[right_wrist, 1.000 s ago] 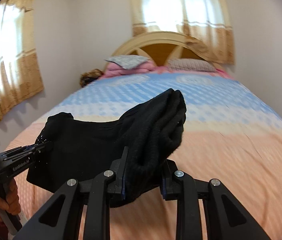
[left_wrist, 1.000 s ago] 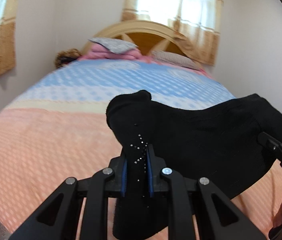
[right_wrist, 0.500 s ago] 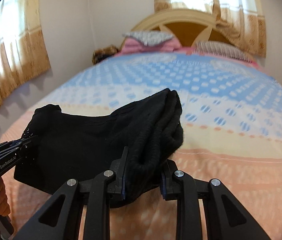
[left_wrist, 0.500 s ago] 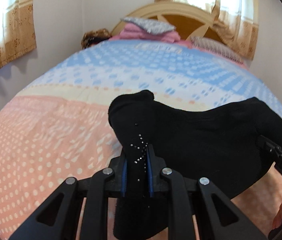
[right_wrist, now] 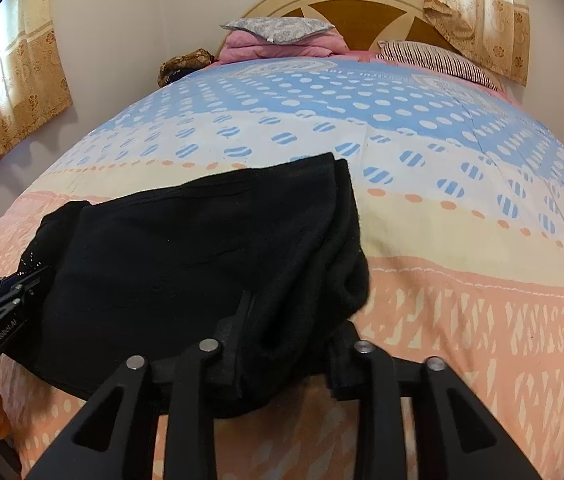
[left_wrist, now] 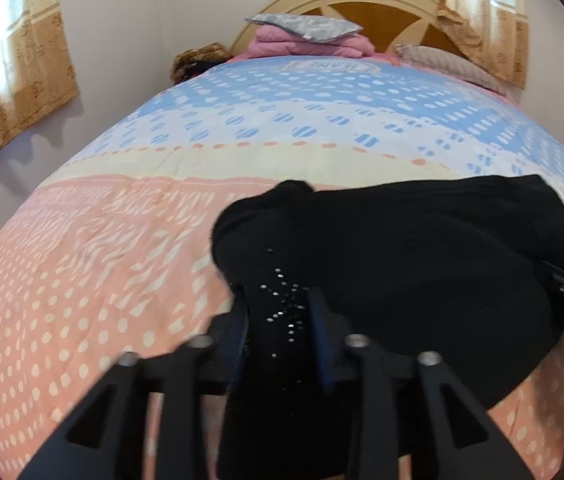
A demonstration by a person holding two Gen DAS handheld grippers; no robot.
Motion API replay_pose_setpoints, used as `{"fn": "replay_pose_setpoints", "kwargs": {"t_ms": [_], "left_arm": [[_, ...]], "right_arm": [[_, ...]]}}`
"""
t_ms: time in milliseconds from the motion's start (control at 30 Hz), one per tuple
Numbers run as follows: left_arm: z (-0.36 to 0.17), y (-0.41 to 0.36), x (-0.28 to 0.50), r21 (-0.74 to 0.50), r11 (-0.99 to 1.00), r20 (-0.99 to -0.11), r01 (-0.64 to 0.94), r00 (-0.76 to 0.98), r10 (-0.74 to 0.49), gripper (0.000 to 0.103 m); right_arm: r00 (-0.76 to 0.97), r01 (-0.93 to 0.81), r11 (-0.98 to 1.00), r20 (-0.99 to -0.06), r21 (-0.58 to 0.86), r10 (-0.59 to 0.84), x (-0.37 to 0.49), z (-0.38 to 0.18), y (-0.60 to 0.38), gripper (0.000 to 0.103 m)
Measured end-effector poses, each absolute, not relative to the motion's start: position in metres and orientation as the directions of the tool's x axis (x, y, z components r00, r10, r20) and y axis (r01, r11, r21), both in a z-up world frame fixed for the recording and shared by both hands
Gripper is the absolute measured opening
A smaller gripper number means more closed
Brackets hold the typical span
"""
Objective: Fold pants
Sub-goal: 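Carry the pants bundle with both grippers toward the bed center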
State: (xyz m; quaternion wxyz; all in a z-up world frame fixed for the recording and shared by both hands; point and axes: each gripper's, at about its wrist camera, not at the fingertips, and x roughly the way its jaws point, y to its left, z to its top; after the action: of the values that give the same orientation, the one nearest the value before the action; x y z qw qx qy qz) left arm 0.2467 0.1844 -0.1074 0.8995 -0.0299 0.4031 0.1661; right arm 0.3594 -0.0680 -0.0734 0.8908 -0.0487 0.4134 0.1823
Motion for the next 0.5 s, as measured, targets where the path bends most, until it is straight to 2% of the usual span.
{"fn": "replay_pose_setpoints", "kwargs": {"t_ms": [33, 67, 100, 167, 233, 300, 333, 367, 400, 433, 500], "left_arm": [[-0.107, 0.186, 0.248, 0.1, 0.934, -0.736, -0.342, 0.606, 0.301, 0.072], [-0.105, 0.188, 0.246, 0.123, 0.926, -0.74, -0.356, 0.589, 0.325, 0.078], [-0.102, 0.191, 0.242, 0.144, 0.921, -0.739, -0.362, 0.579, 0.343, 0.08], [-0.094, 0.192, 0.227, 0.175, 0.917, -0.723, -0.359, 0.585, 0.367, 0.081], [-0.085, 0.192, 0.213, 0.208, 0.904, -0.707, -0.375, 0.581, 0.404, 0.084], [-0.075, 0.189, 0.199, 0.207, 0.9, -0.683, -0.383, 0.602, 0.413, 0.084], [-0.07, 0.185, 0.193, 0.198, 0.902, -0.67, -0.384, 0.619, 0.41, 0.084], [-0.065, 0.18, 0.187, 0.185, 0.907, -0.656, -0.378, 0.64, 0.4, 0.084], [-0.062, 0.175, 0.184, 0.169, 0.914, -0.647, -0.369, 0.658, 0.385, 0.084], [-0.058, 0.168, 0.18, 0.141, 0.926, -0.635, -0.351, 0.685, 0.357, 0.084], [-0.056, 0.154, 0.18, 0.11, 0.944, -0.616, -0.312, 0.723, 0.311, 0.084]], "right_arm": [[0.593, -0.342, 0.938, -0.76, 0.06, 0.265, 0.361, -0.073, -0.071, 0.056], [0.589, -0.315, 0.947, -0.77, 0.06, 0.245, 0.364, -0.072, -0.074, 0.073], [0.566, -0.276, 0.958, -0.793, 0.078, 0.227, 0.368, -0.072, -0.082, 0.078], [0.526, -0.238, 0.958, -0.808, 0.161, 0.267, 0.366, -0.069, -0.098, 0.079], [0.556, -0.16, 0.955, -0.777, 0.248, 0.295, 0.351, -0.06, -0.12, 0.079], [0.643, -0.131, 0.959, -0.714, 0.252, 0.276, 0.328, -0.045, -0.129, 0.079], [0.679, -0.136, 0.965, -0.689, 0.223, 0.255, 0.32, -0.038, -0.128, 0.071], [0.725, -0.157, 0.975, -0.652, 0.158, 0.222, 0.308, -0.029, -0.122, 0.041], [0.754, -0.196, 0.977, -0.625, 0.083, 0.205, 0.3, -0.022, -0.11, 0.024], [0.756, -0.23, 0.972, -0.621, 0.044, 0.207, 0.297, -0.019, -0.101, 0.013], [0.745, -0.285, 0.959, -0.629, 0.002, 0.223, 0.297, -0.017, -0.086, 0.013]]}}
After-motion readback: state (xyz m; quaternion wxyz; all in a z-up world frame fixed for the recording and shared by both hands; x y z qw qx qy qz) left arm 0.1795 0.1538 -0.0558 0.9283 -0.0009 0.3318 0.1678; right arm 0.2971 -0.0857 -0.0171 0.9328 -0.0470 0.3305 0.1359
